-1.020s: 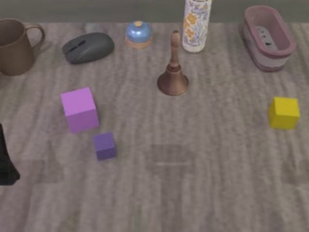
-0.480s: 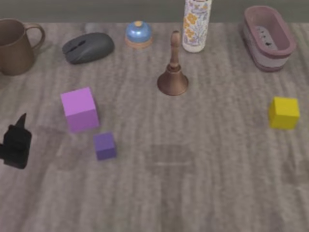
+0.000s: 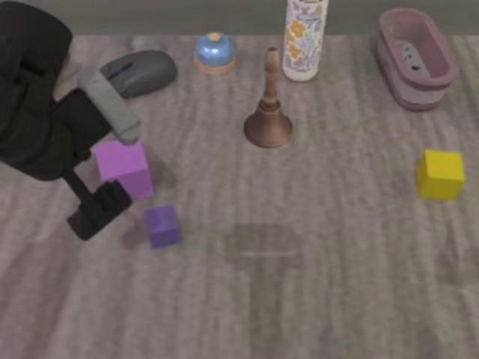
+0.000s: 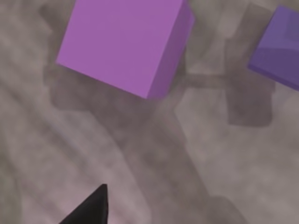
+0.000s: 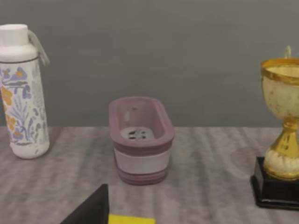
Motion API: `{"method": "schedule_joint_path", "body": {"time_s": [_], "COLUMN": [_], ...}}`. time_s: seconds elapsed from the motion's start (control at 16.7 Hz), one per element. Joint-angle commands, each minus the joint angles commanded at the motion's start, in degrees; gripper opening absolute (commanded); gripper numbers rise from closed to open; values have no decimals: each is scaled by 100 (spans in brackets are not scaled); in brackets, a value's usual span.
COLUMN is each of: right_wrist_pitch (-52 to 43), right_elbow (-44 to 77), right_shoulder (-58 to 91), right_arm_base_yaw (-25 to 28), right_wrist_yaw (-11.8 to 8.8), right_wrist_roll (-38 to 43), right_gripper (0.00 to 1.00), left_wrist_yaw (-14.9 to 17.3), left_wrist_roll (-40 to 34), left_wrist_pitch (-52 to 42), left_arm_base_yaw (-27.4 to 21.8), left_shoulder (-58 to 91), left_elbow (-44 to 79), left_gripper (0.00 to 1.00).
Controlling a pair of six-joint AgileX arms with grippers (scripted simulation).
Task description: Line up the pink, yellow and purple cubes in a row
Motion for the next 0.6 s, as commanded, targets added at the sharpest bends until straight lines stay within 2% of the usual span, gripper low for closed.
{"method": "schedule_joint_path", "body": {"time_s": [0.36,0.6], "right_wrist_pitch": [0,0], "right_elbow": [0,0], "right_shoulder": [0,0], "right_arm_base_yaw": [0,0], "right_wrist_yaw": [0,0], "right_wrist_roll": [0,0], "right_gripper": [100,100], "left_wrist_yaw": [6,1], "left_wrist_roll": [1105,1440], "left_wrist_pitch": [-1308,-1670], "left_arm_base_yaw": [-568,-740], "left_shoulder": [2491,3212], "left_elbow": [1922,2542], "left_gripper": [100,100]}}
